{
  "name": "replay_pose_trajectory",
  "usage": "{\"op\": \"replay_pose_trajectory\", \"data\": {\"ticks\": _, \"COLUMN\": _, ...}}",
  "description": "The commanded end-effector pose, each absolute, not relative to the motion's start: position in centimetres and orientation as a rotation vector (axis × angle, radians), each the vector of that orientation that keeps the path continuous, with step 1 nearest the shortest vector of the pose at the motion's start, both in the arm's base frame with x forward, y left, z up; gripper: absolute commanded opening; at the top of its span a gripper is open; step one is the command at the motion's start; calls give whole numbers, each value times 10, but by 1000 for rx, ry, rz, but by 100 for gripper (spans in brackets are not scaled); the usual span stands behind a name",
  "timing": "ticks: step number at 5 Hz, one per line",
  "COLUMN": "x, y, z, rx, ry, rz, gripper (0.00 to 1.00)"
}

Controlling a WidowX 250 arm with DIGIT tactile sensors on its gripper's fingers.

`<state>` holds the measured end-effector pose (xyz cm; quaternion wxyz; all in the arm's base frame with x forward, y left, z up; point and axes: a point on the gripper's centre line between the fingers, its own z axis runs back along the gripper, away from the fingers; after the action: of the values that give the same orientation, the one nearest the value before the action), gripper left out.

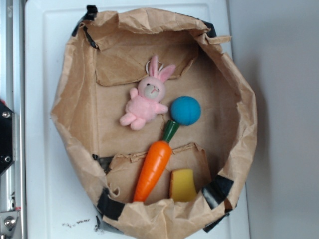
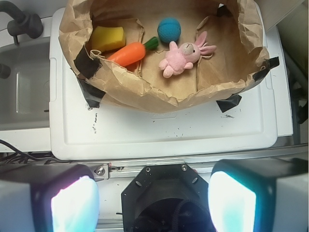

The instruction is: Grab the pink bunny.

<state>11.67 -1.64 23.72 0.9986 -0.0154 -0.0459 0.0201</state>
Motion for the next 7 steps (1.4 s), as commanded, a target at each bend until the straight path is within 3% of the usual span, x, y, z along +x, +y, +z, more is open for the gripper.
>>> {"op": "replay_pose_trajectory", "data": {"ticks": 1, "x": 117, "y": -16, "z": 237, "rx": -31, "ry": -92, "rz": 40, "gripper": 100}}
{"op": "replay_pose_trajectory", "data": {"ticks": 2, "x": 128, "y": -15, "z": 224, "rx": -8, "ry": -36, "rz": 100, "gripper": 100}}
{"op": "replay_pose_trajectory", "data": {"ticks": 4, "x": 128, "y": -15, "z": 224, "rx": -8, "ry": -36, "rz": 100, "gripper": 100}}
{"op": "replay_pose_trajectory", "data": {"ticks": 6, "x": 213, "y": -27, "z": 219, "rx": -117, "ry": -108, "rz": 369, "gripper": 100}}
{"op": "replay_pose_trajectory", "data": {"ticks": 7, "x": 248, "y": 2, "z": 215, "rx": -122, "ry": -88, "rz": 622, "gripper": 100}}
